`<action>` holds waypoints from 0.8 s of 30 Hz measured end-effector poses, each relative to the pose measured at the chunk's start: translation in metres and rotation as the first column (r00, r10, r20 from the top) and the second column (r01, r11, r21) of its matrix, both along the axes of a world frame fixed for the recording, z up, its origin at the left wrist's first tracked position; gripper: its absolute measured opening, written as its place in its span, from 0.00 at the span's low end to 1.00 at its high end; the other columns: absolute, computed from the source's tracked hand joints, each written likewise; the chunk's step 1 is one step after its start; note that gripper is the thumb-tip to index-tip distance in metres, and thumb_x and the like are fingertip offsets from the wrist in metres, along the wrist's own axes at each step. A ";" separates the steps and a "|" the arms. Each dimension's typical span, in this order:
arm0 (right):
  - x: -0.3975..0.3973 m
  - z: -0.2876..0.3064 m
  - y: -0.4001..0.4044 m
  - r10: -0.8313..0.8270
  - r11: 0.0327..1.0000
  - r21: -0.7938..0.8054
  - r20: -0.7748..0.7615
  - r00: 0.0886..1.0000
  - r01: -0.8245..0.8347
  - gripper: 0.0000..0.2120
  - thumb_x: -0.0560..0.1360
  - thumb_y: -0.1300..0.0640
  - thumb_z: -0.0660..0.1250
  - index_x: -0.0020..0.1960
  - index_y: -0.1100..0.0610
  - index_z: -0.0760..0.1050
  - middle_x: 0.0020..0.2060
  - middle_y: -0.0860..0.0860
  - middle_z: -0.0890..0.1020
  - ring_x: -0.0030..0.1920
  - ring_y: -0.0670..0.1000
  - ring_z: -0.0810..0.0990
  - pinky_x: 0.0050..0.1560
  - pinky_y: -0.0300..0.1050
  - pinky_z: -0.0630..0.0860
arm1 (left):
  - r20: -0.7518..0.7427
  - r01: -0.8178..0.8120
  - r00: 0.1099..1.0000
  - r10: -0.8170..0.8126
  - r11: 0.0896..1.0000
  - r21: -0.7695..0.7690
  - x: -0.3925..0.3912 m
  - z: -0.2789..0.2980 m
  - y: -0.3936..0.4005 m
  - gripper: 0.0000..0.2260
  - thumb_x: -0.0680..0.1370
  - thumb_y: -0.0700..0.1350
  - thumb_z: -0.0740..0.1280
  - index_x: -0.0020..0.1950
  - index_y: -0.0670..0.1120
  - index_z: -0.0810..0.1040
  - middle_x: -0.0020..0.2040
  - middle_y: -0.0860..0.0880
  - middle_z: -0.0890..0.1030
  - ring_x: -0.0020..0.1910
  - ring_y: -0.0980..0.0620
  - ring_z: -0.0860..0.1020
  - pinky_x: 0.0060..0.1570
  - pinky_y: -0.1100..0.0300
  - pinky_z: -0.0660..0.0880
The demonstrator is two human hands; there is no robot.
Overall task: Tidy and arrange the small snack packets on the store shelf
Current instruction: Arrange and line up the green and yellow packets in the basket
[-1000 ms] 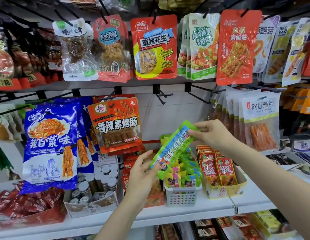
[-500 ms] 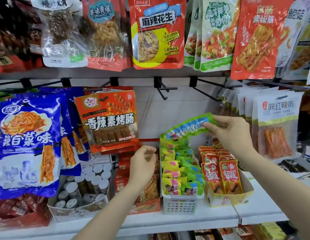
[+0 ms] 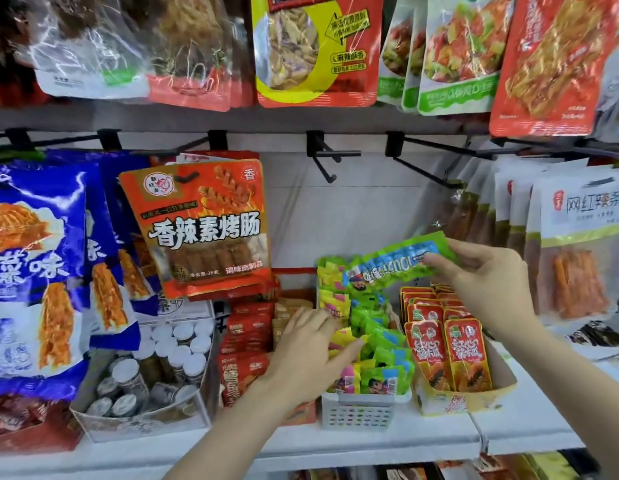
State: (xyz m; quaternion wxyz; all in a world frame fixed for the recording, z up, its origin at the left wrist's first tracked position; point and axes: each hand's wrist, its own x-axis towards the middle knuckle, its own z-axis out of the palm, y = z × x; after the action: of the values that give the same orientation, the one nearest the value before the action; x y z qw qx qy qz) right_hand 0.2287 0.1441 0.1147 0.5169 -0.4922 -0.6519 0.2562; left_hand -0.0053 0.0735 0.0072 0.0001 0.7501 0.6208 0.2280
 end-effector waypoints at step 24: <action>-0.007 0.003 -0.006 -0.075 0.997 0.026 0.093 0.993 0.073 0.20 0.69 0.49 0.75 0.59 0.54 0.82 0.49 0.50 0.86 0.47 0.47 0.85 0.55 0.53 0.81 | 0.046 0.057 0.998 -0.048 0.974 -0.221 -0.010 -0.001 0.030 0.34 0.78 0.70 0.52 0.80 0.55 0.56 0.81 0.55 0.41 0.79 0.55 0.38 0.78 0.48 0.41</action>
State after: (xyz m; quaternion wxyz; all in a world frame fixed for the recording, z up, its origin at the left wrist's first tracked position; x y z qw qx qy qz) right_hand 0.2221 0.1382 0.1181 0.5005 -0.5216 -0.6596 0.2060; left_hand -0.0157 0.1031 0.0065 0.1024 0.7568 0.6221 0.1723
